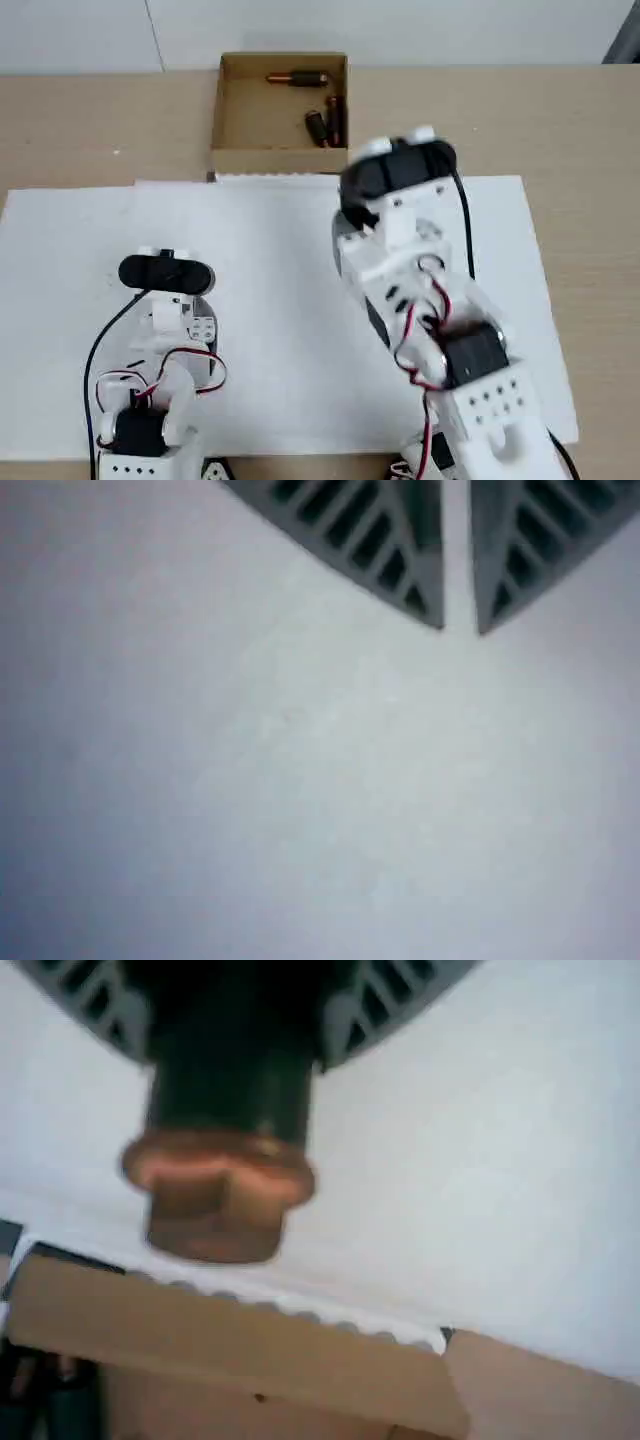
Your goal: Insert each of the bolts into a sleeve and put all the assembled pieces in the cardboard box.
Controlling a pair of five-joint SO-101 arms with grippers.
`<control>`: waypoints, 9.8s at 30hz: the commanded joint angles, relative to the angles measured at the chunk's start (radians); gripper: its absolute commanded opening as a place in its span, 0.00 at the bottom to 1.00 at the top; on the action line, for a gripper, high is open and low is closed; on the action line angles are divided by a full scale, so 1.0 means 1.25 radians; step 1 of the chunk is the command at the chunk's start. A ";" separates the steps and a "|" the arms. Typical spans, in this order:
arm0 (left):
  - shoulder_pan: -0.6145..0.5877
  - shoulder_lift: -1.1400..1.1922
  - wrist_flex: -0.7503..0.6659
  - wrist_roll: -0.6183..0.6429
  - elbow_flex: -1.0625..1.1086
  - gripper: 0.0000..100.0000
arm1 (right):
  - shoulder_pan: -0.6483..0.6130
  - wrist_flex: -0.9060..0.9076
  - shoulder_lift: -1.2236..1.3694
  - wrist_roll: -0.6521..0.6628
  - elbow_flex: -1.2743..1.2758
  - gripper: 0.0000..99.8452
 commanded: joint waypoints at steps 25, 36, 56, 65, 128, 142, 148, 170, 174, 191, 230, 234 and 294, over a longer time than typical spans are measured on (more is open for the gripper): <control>-0.001 -0.006 -0.009 -0.001 -0.002 0.01 | 0.061 -0.284 0.974 0.160 -0.799 0.00; -0.001 -0.006 -0.009 -0.001 -0.002 0.01 | 0.060 -0.430 1.385 0.350 -1.151 0.00; -0.001 -0.006 -0.009 -0.001 -0.002 0.01 | 0.055 -0.280 1.459 0.449 -1.205 0.23; -0.001 -0.006 -0.009 -0.001 -0.002 0.01 | 0.055 -0.206 1.429 0.449 -1.300 0.23; -0.001 -0.006 -0.009 -0.001 -0.002 0.01 | 0.363 0.639 0.806 0.318 -1.614 0.00; -0.001 -0.006 -0.009 -0.001 -0.002 0.01 | 0.381 0.624 0.431 0.312 -0.924 0.00; -0.001 -0.006 -0.009 -0.001 -0.002 0.01 | 0.407 0.543 0.293 0.270 -0.630 0.00; -0.001 -0.006 -0.009 -0.001 -0.002 0.01 | 0.400 0.079 -0.392 0.274 0.468 0.00; -0.001 -0.006 -0.009 -0.001 -0.002 0.01 | 0.379 0.035 -0.533 0.269 0.611 0.00; -0.001 -0.006 -0.009 -0.001 -0.002 0.01 | 0.310 -0.001 -0.706 0.177 0.809 0.00; -0.001 -0.006 -0.009 -0.001 -0.002 0.01 | 0.309 0.001 -0.706 0.183 0.809 0.00; -0.001 -0.006 -0.009 -0.001 -0.002 0.01 | 0.309 0.001 -0.706 0.183 0.809 0.00; -0.001 -0.006 -0.009 -0.001 -0.002 0.01 | 0.309 0.001 -0.706 0.183 0.809 0.00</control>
